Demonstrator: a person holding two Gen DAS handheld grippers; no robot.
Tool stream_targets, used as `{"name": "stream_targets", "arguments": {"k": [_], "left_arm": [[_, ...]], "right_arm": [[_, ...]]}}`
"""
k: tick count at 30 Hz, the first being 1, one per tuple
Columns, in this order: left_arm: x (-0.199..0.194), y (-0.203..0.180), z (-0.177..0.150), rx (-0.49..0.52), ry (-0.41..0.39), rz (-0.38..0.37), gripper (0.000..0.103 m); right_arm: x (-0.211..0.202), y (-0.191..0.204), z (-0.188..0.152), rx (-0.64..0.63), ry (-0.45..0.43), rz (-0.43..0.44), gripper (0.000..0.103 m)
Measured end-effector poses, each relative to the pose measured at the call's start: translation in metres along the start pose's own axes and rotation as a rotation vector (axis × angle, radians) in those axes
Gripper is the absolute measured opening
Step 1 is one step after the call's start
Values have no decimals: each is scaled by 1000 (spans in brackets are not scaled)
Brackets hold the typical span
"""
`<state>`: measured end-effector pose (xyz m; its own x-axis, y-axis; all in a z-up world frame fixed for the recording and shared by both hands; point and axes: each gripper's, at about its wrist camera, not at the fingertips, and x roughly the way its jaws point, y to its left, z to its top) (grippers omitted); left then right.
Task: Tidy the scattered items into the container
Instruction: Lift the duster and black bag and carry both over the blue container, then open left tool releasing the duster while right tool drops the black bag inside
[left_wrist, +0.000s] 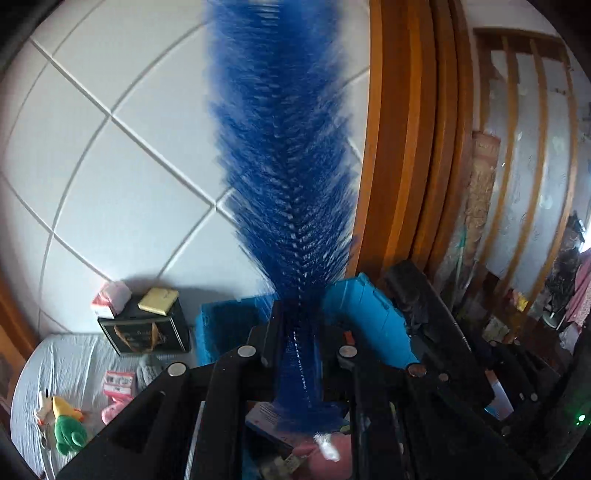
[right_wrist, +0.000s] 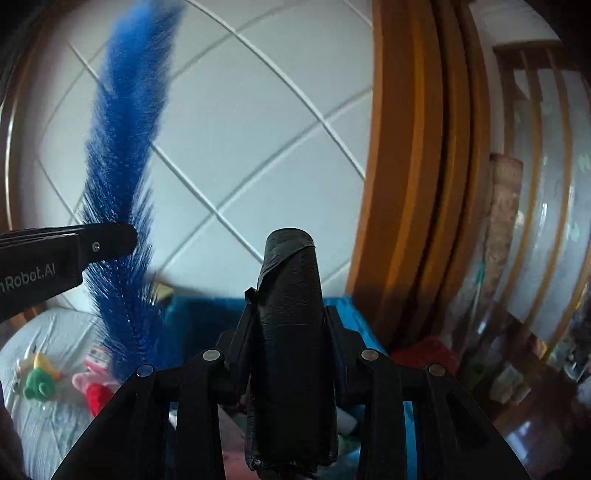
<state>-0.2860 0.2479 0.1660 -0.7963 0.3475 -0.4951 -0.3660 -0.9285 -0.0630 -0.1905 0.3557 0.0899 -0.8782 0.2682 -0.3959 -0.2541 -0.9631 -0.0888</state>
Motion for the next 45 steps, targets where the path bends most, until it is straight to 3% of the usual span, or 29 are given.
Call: {"name": "stream_targets", "arguments": {"k": [7, 8, 10, 13, 15, 17, 19, 21, 23, 27, 29, 33, 39, 45], "left_arm": [[123, -47, -56, 56, 231, 124, 13], [133, -42, -62, 39, 257, 120, 13], [156, -44, -69, 65, 257, 195, 13], [198, -45, -86, 43, 350, 162, 13], [215, -48, -98, 50, 354, 191, 13], [221, -55, -105, 123, 340, 253, 13], [221, -58, -111, 140, 316, 267, 19], [221, -54, -117, 140, 327, 260, 47], [225, -54, -121, 147, 335, 244, 64], [220, -54, -123, 142, 339, 240, 68], [222, -51, -128, 130, 380, 236, 78], [228, -44, -137, 119, 441, 250, 79], [228, -41, -140, 99, 452, 231, 79], [227, -41, -141, 98, 464, 221, 79]], "right_arm": [[88, -39, -45, 33, 165, 14, 35], [99, -41, -50, 36, 183, 13, 35], [121, -46, -61, 47, 218, 15, 35], [147, -50, -75, 70, 270, 29, 35], [164, -52, -84, 68, 320, 37, 35], [175, -57, -89, 75, 349, 50, 35], [181, -59, -94, 93, 373, 67, 35], [184, -59, -98, 107, 389, 84, 35], [185, -55, -102, 98, 393, 79, 35], [185, -51, -109, 107, 411, 77, 35], [189, -53, -111, 114, 427, 75, 35], [201, -59, -116, 110, 454, 67, 35], [202, -62, -117, 120, 459, 63, 36], [194, -62, -108, 124, 430, 66, 44]]}}
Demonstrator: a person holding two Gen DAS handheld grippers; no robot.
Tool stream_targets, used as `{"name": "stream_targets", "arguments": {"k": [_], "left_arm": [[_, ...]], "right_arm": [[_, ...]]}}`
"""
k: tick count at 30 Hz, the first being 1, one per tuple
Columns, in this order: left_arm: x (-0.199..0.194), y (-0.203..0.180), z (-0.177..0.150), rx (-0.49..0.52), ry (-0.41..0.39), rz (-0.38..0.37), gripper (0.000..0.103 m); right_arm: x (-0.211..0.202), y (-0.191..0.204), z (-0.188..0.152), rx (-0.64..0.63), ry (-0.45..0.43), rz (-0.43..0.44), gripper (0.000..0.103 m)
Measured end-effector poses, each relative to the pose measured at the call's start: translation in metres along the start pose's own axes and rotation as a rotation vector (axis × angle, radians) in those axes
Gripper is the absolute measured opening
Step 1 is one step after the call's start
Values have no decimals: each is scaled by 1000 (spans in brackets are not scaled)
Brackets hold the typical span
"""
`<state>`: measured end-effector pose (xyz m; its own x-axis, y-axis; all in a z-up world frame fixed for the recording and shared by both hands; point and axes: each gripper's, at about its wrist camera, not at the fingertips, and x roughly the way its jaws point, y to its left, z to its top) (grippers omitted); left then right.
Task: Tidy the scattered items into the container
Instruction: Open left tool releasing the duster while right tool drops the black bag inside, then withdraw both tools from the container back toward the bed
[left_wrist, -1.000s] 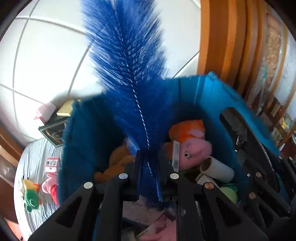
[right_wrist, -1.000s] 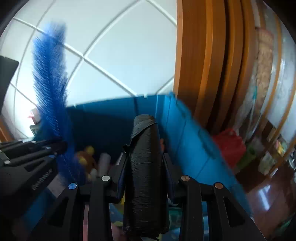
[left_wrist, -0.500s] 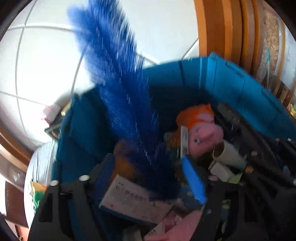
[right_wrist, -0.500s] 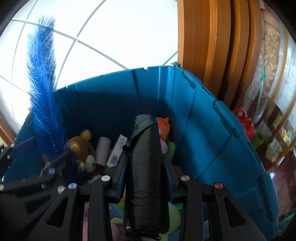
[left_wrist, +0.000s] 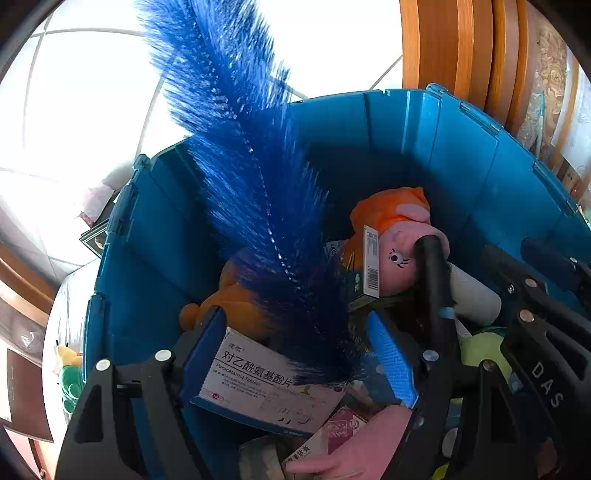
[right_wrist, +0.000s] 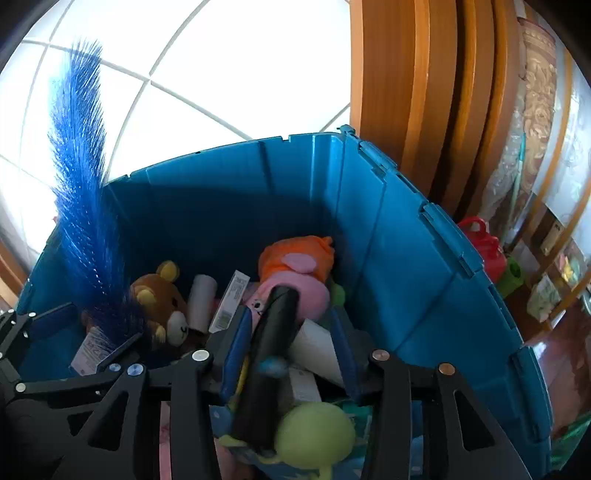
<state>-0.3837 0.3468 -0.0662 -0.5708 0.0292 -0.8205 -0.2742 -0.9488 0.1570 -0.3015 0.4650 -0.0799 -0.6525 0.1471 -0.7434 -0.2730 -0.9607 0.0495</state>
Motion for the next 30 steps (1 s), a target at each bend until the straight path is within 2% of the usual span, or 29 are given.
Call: {"name": "stream_targets", "arguments": {"k": [7, 9, 11, 12, 14, 19, 21, 22, 30], "left_arm": [[-8, -1, -2, 9, -12, -6, 79], [-16, -1, -5, 17, -10, -11, 79], [-29, 1, -10, 13, -12, -46, 79], [-41, 4, -16, 2, -17, -66, 79], [-55, 8, -25, -4, -21, -81, 79], [-103, 22, -59, -14, -60, -112, 79], [-119, 28, -71, -27, -80, -126, 79], [-129, 32, -79, -34, -91, -139, 79], [-184, 51, -133, -34, -174, -210, 79]], "right_arm": [[-3, -3, 4, 19, 5, -3, 46], [-7, -2, 5, 15, 5, -5, 55], [-14, -3, 6, 16, 9, -3, 68], [-19, -4, 6, 22, 9, 6, 71], [-29, -7, 6, 36, -2, 23, 86], [-66, -10, 7, 35, -59, 33, 88], [-87, -9, 2, 21, -87, 26, 95], [-99, -9, -2, 14, -101, 22, 103], [-186, -5, -56, 15, -180, 10, 103]]}}
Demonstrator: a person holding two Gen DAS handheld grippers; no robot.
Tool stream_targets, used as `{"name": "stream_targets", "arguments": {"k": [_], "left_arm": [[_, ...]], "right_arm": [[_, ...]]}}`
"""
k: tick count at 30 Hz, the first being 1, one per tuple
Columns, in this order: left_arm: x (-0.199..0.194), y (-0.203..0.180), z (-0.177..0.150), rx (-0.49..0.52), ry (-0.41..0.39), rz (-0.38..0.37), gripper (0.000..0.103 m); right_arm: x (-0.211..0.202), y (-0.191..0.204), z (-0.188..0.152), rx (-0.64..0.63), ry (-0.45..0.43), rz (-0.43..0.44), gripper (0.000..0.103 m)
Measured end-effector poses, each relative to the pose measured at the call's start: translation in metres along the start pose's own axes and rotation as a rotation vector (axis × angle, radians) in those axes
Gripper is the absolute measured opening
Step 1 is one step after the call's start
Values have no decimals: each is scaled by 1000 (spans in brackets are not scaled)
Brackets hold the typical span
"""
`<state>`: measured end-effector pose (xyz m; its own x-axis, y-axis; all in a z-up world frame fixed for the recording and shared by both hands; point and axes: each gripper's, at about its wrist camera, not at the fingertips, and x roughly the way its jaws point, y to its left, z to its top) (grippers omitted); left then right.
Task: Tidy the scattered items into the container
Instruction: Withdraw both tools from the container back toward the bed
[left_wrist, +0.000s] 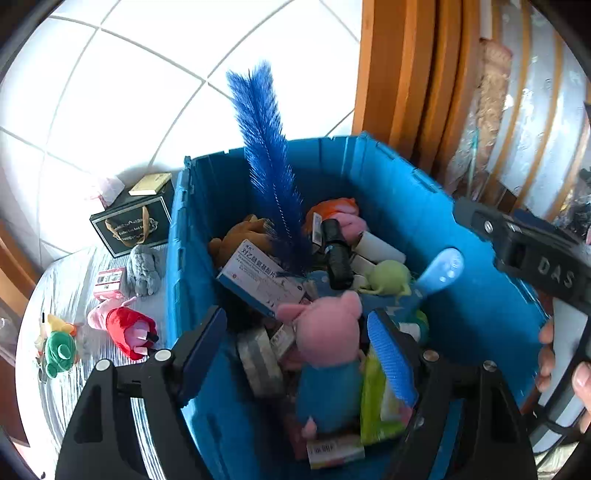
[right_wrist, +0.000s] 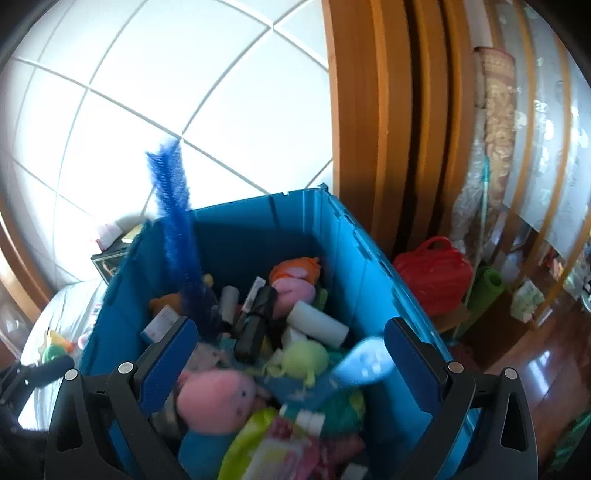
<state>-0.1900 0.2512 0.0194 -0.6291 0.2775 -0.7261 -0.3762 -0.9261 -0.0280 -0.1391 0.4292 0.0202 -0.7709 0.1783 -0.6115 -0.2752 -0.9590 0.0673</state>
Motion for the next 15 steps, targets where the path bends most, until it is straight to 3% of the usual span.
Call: {"name": "stream_targets", "arguments": {"k": [7, 15], "left_arm": [[-48, 8, -54, 57, -58, -39, 79], [-101, 38, -120, 45, -115, -61, 79]], "right_arm": [[-66, 22, -56, 17, -33, -47, 103], [-126, 60, -125, 32, -38, -90, 103]]}}
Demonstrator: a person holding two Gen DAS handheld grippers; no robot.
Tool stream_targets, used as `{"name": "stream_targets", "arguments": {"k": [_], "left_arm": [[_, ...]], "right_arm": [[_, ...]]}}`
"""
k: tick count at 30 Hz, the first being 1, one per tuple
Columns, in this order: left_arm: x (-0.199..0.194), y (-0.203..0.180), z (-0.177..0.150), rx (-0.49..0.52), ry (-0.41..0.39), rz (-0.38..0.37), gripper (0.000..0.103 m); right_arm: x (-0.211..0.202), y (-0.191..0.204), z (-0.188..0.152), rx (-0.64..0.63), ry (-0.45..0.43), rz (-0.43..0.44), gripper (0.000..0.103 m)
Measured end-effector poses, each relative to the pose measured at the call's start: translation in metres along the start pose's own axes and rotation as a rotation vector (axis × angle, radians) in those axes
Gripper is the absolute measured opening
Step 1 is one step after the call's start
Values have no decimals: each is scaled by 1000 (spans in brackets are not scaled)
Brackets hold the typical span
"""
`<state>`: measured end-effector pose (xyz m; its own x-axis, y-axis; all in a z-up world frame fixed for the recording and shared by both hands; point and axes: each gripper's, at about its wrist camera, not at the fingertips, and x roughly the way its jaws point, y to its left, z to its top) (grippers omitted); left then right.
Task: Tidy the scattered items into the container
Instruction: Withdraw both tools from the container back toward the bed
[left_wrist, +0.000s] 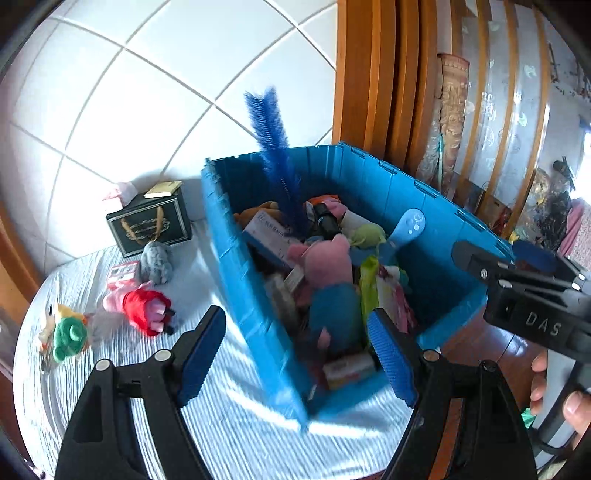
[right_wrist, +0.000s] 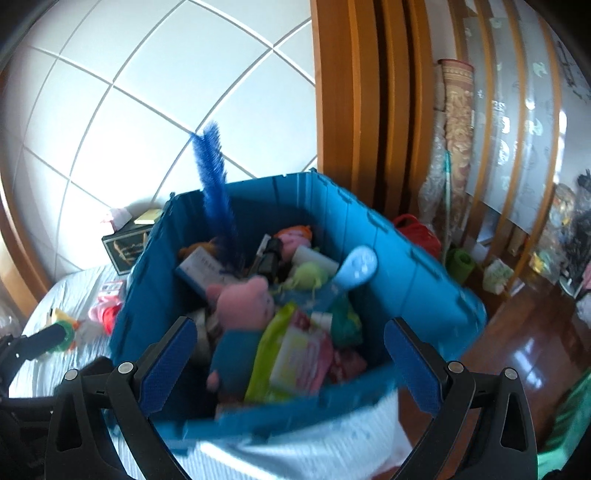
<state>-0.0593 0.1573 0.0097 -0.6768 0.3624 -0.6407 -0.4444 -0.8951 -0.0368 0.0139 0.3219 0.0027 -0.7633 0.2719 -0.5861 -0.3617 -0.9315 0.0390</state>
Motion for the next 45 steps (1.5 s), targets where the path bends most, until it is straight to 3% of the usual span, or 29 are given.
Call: {"name": "stream_targets", "arguments": {"k": [9, 17, 27, 38, 45], "left_arm": [[-48, 48, -65, -40, -16, 23, 81], [-64, 102, -86, -141, -22, 92, 81], [-57, 183, -89, -260, -11, 225, 81], [-48, 291, -105, -406, 31, 426, 81], [-45, 374, -117, -456, 38, 439, 81]], "right_arm": [[-43, 59, -60, -25, 6, 65, 103], [-45, 114, -67, -88, 7, 147, 103], [-6, 187, -49, -165, 32, 295, 103], [62, 287, -42, -252, 107, 448, 103], [81, 371, -47, -293, 125, 470, 103]]}}
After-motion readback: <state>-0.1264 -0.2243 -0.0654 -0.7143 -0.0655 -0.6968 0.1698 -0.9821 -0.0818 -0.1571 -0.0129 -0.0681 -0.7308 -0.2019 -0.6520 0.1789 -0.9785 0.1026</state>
